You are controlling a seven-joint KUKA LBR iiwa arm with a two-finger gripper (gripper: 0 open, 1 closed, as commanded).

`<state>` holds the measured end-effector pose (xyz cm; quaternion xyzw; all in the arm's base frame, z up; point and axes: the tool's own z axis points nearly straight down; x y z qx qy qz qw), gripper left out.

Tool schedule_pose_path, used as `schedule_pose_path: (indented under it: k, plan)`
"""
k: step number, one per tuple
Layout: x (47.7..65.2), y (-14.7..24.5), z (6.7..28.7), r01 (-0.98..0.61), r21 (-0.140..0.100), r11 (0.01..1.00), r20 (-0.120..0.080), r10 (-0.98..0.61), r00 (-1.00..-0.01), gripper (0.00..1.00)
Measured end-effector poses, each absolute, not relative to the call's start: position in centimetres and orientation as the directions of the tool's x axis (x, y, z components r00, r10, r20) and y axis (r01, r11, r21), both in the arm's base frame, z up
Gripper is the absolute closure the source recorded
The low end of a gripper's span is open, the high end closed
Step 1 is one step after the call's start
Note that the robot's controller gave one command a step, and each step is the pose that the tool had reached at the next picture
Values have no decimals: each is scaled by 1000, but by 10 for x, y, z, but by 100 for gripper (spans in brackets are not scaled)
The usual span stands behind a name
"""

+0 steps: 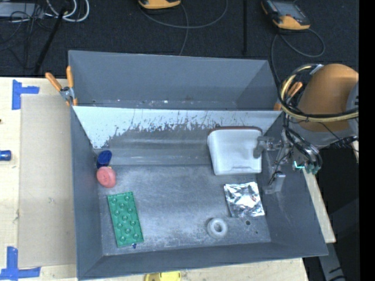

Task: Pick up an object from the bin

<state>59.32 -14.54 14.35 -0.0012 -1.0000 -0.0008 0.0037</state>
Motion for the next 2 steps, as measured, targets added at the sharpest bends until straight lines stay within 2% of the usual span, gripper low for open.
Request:
schedule_pose_path:
  k: [1, 2]
  plan:
    - [566, -139, 71, 200, 0, 980, -1, 200, -980, 0]
    - [538, -111, 100, 299, 2, 954, 2, 299, -954, 0]
